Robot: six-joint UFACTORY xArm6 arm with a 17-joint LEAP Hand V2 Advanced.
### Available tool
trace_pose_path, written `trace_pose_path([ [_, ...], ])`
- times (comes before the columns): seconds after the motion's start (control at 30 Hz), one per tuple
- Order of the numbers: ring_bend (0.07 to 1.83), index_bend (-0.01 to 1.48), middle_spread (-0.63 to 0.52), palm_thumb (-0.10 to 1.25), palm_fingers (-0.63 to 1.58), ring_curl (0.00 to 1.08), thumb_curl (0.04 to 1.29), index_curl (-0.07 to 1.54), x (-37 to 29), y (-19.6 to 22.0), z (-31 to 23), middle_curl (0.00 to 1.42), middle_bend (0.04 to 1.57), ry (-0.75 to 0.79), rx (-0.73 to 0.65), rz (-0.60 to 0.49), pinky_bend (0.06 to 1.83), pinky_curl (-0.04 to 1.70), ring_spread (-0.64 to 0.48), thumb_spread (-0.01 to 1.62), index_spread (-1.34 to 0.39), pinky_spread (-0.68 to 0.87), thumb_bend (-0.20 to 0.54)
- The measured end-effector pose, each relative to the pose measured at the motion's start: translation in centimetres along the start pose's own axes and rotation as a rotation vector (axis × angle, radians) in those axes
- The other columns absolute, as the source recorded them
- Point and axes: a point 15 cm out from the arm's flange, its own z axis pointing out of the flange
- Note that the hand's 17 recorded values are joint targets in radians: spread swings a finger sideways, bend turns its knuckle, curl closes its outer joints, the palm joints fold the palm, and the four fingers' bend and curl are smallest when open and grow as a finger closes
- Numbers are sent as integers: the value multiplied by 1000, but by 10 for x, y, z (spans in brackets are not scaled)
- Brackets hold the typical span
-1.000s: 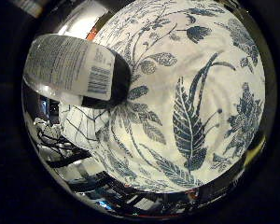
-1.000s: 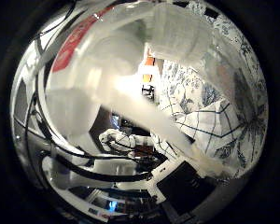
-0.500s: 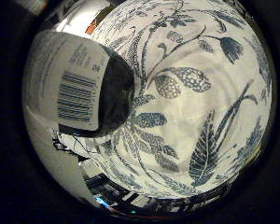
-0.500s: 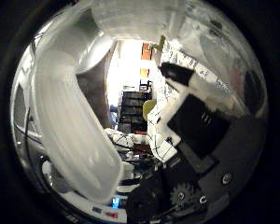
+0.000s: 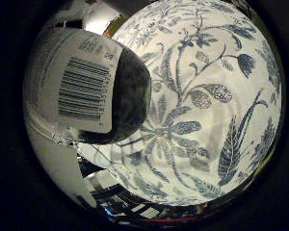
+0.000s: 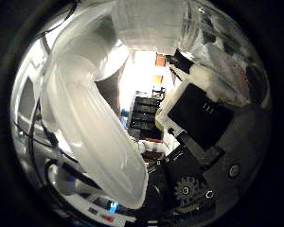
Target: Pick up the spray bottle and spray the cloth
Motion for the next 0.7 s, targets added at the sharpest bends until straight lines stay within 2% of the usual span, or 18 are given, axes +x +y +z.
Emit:
trace_pose_path([
  [0.4, 1349, 1052, -123, 1152, 1076, 796, 692, 966, -95, -3, -42, 747, 1348, 196, 28, -44, 1140, 1199, -229, 936, -282, -191, -11],
  [0.57, 1339, 1045, -126, 1133, 1081, 806, 700, 970, -140, 9, -42, 735, 1354, 342, -36, -9, 1115, 1254, -231, 952, -279, -185, -15],
  [0.7, 1332, 1043, -125, 1064, 1088, 813, 687, 973, -173, 17, -28, 729, 1357, 448, -101, 16, 1093, 1289, -232, 997, -277, -183, -18],
])
